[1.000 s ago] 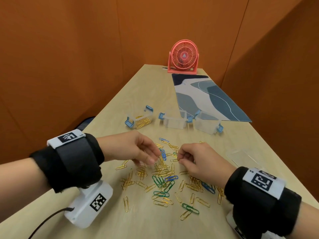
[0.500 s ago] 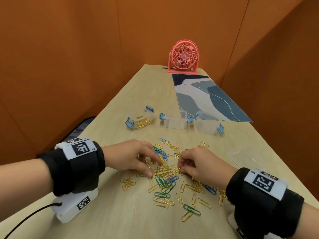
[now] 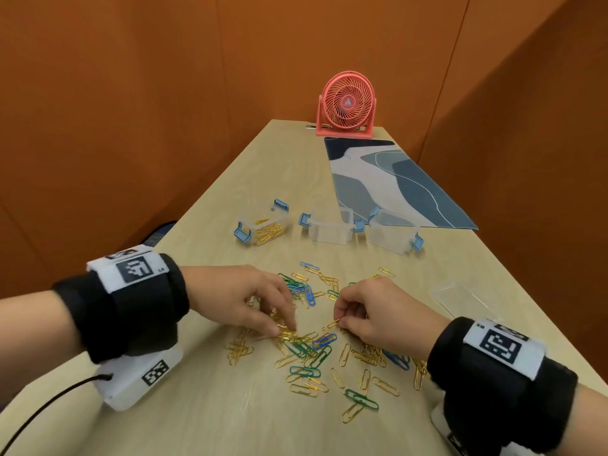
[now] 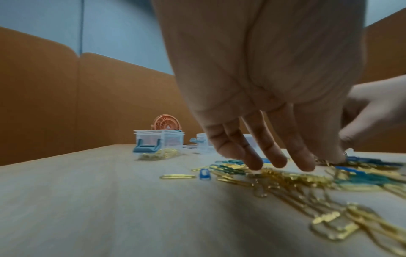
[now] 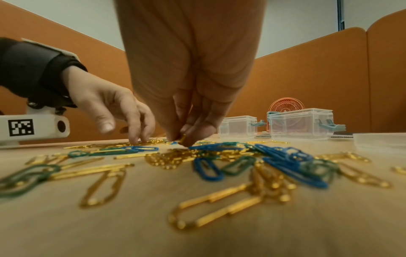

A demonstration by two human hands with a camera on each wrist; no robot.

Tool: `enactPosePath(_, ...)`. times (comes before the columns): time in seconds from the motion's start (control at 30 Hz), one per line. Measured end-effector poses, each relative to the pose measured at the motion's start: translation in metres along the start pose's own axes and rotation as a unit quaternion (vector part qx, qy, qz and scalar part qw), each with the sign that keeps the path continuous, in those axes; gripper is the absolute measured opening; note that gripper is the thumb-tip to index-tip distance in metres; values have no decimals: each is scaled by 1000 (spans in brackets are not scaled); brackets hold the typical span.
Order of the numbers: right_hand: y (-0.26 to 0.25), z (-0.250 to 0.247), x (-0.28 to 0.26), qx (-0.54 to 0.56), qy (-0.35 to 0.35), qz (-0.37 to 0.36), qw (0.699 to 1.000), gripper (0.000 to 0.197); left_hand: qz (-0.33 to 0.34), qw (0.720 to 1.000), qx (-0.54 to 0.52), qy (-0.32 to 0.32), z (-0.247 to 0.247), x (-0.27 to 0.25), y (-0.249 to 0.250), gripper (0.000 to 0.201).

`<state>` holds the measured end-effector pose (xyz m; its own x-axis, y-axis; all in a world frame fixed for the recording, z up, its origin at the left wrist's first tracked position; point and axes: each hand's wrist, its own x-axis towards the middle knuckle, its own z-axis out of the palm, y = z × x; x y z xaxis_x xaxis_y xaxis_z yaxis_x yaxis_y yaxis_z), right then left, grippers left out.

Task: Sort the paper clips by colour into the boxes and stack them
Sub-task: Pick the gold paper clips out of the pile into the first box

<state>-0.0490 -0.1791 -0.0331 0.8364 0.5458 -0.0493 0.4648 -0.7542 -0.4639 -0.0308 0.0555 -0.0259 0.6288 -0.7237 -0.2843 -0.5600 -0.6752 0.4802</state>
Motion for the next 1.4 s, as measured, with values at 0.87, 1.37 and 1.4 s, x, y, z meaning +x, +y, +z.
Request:
enactPosePath(0.87, -6, -2, -5, 61, 53, -26, 996, 8, -87, 988, -18, 130, 15, -10, 9, 7)
enactPosePath(1.37, -7, -2, -5, 213, 180, -99, 955, 9, -201, 701, -669, 146, 6, 39, 53, 20)
enactPosePath(1.4, -6, -2, -4, 218, 185, -105, 953, 9, -203, 691, -678, 144, 8, 41, 55, 18)
